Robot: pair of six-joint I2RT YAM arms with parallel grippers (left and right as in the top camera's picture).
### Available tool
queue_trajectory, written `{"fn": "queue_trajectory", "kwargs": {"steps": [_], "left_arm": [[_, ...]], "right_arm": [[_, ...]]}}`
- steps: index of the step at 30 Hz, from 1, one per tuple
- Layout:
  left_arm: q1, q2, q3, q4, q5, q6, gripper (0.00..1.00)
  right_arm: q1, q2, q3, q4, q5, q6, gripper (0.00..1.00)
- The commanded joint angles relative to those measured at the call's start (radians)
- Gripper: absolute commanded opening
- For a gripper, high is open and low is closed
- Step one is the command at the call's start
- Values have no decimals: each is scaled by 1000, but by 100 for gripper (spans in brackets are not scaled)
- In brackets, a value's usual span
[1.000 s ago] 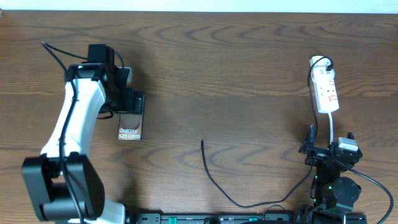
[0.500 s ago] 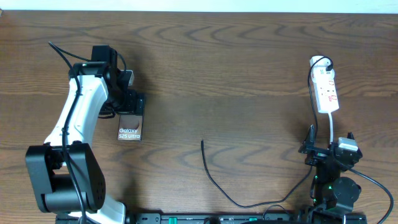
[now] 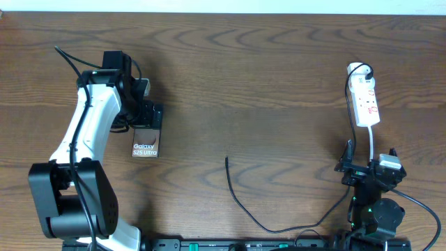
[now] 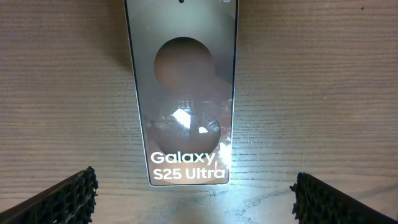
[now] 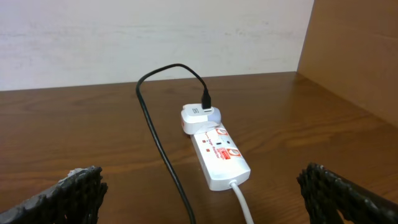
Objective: Plug charger to phone and switch on socket
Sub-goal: 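Lower the left gripper and center it over the phone box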
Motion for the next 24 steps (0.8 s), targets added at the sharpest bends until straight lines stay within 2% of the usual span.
{"fn": "queue_trajectory", "kwargs": {"steps": [1,13,24], "left_arm": [[6,2,15,0,9,6,98],[6,3,10,2,9,6,98],[6,3,-100,80,9,6,98]], "right_arm": [[-3,-6,-1,-5,8,10,99],[-3,-6,-1,-5,8,10,99],[-3,-6,-1,-5,8,10,99]]}}
